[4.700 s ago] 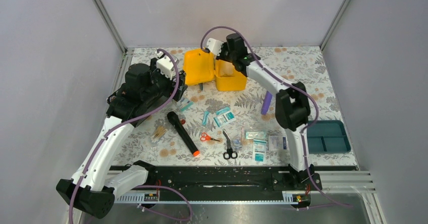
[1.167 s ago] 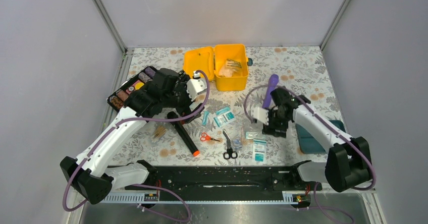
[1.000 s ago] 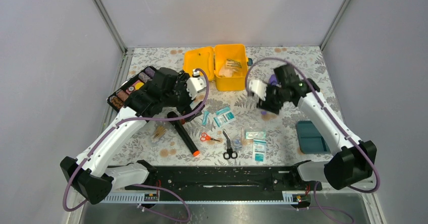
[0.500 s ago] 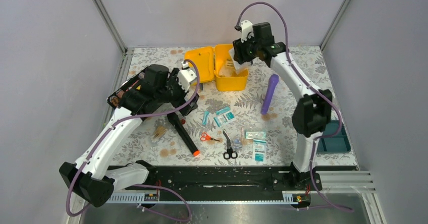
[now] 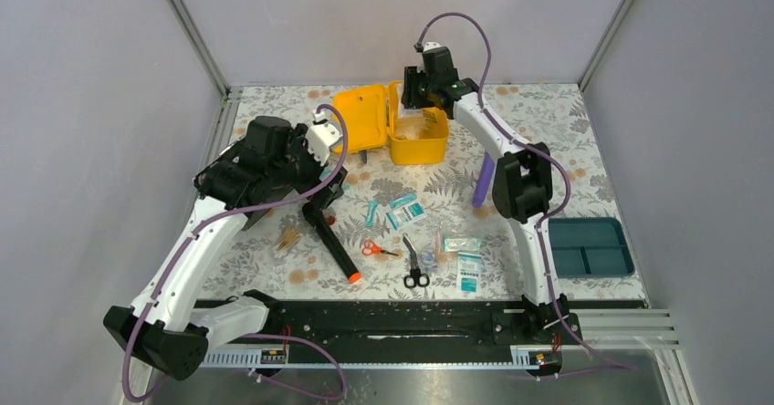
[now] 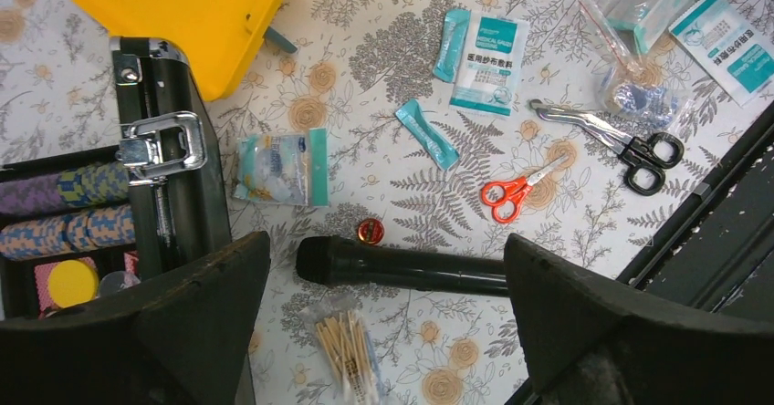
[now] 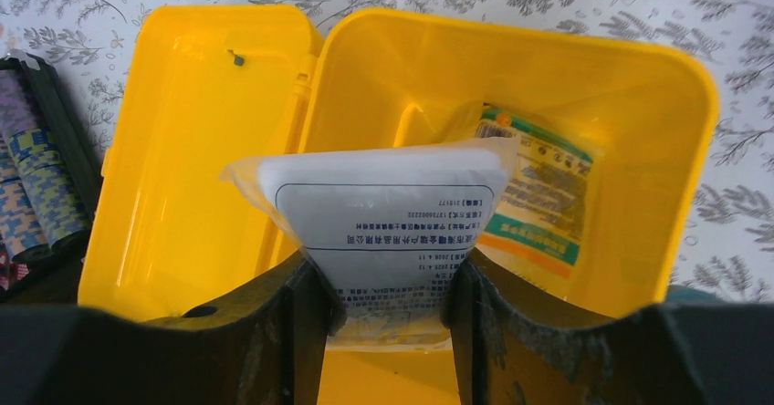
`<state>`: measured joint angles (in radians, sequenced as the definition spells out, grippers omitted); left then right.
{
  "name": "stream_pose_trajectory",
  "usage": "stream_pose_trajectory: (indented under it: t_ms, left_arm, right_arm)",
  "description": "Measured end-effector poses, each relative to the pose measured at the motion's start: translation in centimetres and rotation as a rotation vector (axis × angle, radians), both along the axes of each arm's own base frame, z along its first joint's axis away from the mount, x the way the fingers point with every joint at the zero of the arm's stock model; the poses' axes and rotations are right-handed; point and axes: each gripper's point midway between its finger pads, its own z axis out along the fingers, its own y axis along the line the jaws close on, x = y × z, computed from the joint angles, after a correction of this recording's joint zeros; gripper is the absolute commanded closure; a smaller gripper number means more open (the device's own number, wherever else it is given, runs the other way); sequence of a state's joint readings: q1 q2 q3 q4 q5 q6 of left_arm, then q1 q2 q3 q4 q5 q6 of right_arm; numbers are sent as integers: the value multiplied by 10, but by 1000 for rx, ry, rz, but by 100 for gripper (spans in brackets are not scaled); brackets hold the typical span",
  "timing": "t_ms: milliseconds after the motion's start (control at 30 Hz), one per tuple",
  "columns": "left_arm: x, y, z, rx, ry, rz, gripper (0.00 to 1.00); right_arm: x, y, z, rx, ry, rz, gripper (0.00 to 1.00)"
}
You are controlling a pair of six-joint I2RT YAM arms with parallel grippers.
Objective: Organize the medicine kit
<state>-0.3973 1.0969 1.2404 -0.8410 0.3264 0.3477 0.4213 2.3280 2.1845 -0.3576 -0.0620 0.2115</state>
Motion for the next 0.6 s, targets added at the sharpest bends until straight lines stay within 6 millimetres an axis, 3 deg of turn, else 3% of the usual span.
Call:
stream_pose_trajectory:
  t_ms: [233, 467, 600]
  left_arm:
    - [3, 5, 5, 32, -17, 3, 1]
    - [6, 7, 3, 53, -24, 3, 1]
    - [6, 7, 3, 53, -25, 3, 1]
  right_arm:
    - [-13, 12, -15, 8, 60, -53, 46]
    - [-46, 0, -73, -38, 241, -116, 44]
    - [-52, -1, -79, -35, 275, -139, 40]
